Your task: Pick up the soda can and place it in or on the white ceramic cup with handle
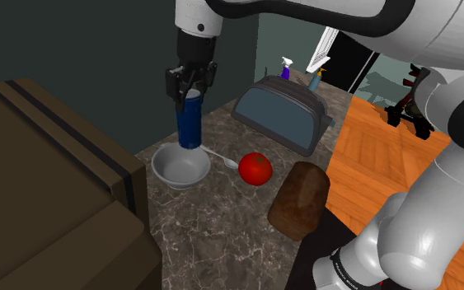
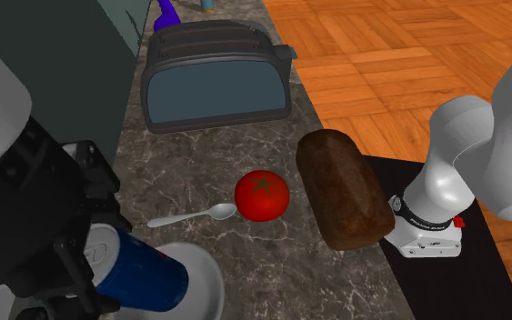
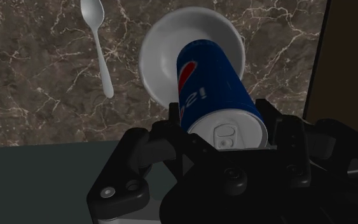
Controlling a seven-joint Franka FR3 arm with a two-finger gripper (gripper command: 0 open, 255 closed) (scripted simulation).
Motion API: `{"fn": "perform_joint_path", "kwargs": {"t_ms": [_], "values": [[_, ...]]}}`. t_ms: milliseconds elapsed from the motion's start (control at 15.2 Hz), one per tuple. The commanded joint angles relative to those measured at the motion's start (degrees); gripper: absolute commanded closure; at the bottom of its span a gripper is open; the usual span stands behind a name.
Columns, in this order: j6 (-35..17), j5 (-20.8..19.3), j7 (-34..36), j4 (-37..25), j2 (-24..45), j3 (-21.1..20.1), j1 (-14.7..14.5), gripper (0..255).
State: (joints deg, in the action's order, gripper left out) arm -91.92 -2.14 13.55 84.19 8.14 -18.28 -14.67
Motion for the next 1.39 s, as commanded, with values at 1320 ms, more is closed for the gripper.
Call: {"fn": "perform_joint_path", "kwargs": {"t_ms": [1320], "values": [[-13.22,0.33,-0.2,14.29,-1.21,0.22,0.43,255]]}}
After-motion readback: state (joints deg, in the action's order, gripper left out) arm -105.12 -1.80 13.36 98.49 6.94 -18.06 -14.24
